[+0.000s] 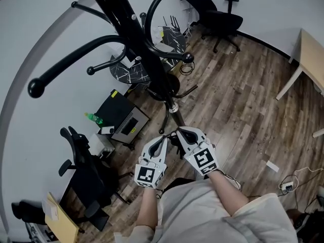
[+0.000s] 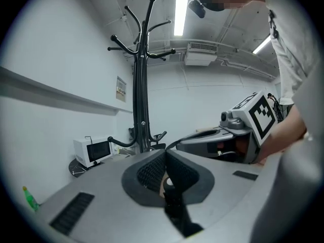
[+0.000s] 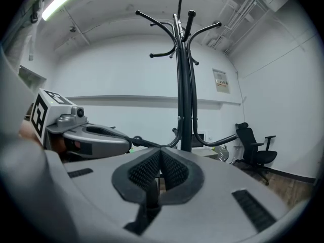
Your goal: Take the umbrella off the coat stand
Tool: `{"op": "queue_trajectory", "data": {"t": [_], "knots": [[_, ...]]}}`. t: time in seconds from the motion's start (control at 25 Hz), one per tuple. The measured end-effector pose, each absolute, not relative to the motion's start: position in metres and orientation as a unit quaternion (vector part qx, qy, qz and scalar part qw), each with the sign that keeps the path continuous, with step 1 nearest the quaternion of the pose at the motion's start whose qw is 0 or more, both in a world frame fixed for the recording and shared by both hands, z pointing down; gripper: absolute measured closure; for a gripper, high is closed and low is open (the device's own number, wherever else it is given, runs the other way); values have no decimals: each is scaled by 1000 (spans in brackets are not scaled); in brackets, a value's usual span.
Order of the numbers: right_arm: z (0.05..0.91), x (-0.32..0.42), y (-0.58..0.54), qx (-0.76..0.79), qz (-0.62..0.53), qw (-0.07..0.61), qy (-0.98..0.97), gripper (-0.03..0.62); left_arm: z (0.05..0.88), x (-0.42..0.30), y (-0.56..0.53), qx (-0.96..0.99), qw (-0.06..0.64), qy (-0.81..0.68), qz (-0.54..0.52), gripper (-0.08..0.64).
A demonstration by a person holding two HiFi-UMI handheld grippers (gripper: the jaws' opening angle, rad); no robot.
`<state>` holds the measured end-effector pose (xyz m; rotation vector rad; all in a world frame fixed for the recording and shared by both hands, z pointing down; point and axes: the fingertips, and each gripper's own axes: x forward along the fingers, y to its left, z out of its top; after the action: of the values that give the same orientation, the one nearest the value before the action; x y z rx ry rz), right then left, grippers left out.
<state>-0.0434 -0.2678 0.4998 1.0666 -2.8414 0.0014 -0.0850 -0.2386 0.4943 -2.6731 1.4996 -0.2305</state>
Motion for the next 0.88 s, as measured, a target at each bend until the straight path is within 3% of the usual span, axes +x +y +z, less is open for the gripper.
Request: {"op": "queue_trajectory", "data": {"t": [0.88], "knots": [[535,27,-292,418,60,70,-904,583,534,-9,-268,-897,-5,432,-92,537]]}}
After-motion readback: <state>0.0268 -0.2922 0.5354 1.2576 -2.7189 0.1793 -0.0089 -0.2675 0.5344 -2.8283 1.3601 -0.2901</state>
